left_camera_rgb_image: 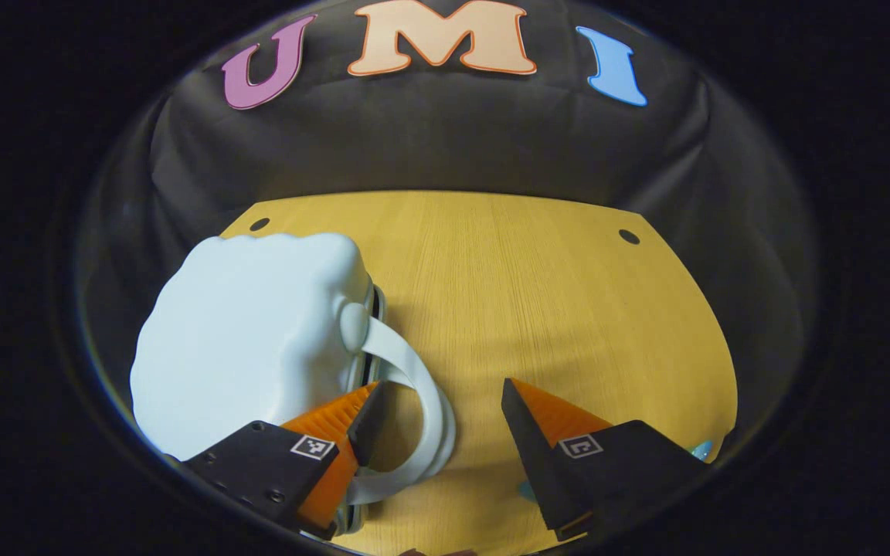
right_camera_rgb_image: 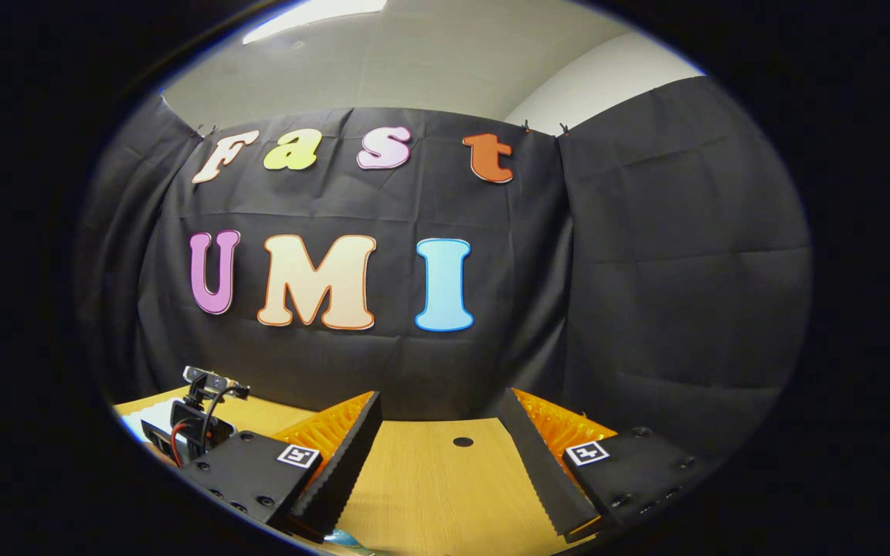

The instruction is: First open the suitcase, pack the skin care products into it, and then close the suitcase.

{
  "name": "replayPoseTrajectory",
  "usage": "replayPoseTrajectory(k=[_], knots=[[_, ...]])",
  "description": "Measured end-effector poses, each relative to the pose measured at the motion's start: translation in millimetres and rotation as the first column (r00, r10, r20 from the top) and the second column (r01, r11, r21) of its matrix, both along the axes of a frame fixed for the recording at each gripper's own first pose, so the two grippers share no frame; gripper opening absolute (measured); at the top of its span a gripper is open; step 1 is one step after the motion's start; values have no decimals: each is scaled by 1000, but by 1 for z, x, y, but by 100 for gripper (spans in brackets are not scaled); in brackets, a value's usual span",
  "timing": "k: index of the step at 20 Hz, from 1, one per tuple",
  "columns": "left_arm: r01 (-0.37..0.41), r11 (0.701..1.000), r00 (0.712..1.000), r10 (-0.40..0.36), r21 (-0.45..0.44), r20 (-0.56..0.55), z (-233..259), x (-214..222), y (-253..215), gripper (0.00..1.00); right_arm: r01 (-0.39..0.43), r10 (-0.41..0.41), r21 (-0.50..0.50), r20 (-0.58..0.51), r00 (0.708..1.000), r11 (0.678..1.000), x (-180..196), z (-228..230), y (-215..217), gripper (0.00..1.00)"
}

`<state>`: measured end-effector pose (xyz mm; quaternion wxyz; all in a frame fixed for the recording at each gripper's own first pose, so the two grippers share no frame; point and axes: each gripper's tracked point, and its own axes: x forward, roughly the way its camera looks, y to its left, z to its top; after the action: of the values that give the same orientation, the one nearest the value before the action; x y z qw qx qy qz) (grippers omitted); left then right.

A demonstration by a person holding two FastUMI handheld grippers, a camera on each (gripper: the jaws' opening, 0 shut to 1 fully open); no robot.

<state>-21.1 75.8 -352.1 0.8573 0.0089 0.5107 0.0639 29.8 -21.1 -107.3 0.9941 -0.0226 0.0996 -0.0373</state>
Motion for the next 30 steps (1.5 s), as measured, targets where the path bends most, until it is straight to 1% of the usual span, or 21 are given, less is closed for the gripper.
replayPoseTrajectory(k=[4, 6, 7, 9, 11, 13, 15, 17, 18, 19, 20, 23, 27, 30], knots=[[-39, 999, 993, 37, -24, -109, -23, -9, -3, 89, -7, 7, -5, 1, 1000, 1000, 1, 0, 3, 99], [-45, 997, 991, 38, -60, -127, -29, -9, -7, 88, -9, 9, -7, 4, 1000, 1000, 1, -1, 3, 99], [-44, 997, 992, 36, -63, -119, -26, -8, -6, 76, -7, 7, -11, 7, 1000, 1000, 1, -1, 2, 99], [-23, 1000, 995, 22, -16, -96, -18, -4, 5, 44, -4, 4, -12, 6, 1000, 1000, 1, -3, 1, 99], [-15, 999, 993, 11, -35, -118, -17, -7, 4, 11, -5, 5, 0, 2, 1000, 1000, 2, -5, 3, 99], [-11, 998, 990, 1, -67, -143, -20, -8, 5, 7, -10, 10, 10, 4, 1000, 1000, 3, -6, 7, 99], [-10, 997, 992, 0, -76, -129, -15, -7, 4, 4, -19, 19, 12, 13, 1000, 1000, 5, -5, 12, 99], [6, 999, 993, -9, -32, -117, -11, -5, 5, 1, -30, 30, 8, 20, 999, 1000, 4, -4, 15, 99], [27, 1000, 994, -28, -13, -106, -7, -2, 4, 3, -36, 35, 8, 23, 999, 999, 5, -3, 17, 99], [42, 999, 995, -42, -6, -89, -1, 1, 2, 0, -42, 41, 10, 27, 999, 999, 4, -2, 19, 99], [52, 999, 995, -52, -8, -84, 1, 1, 3, 0, -45, 45, 12, 31, 999, 999, 5, -1, 21, 99], [56, 998, 996, -58, -36, -73, 10, 3, 2, 0, -56, 55, 27, 31, 998, 998, 6, -3, 26, 99], [78, 996, 997, -79, -38, -24, 30, 9, 0, 0, -73, 71, 45, 38, 997, 996, 10, -3, 35, 99], [67, 996, 998, -66, -63, 15, 49, 18, 1, 0, -90, 87, 62, 47, 995, 994, 11, -1, 46, 99]])
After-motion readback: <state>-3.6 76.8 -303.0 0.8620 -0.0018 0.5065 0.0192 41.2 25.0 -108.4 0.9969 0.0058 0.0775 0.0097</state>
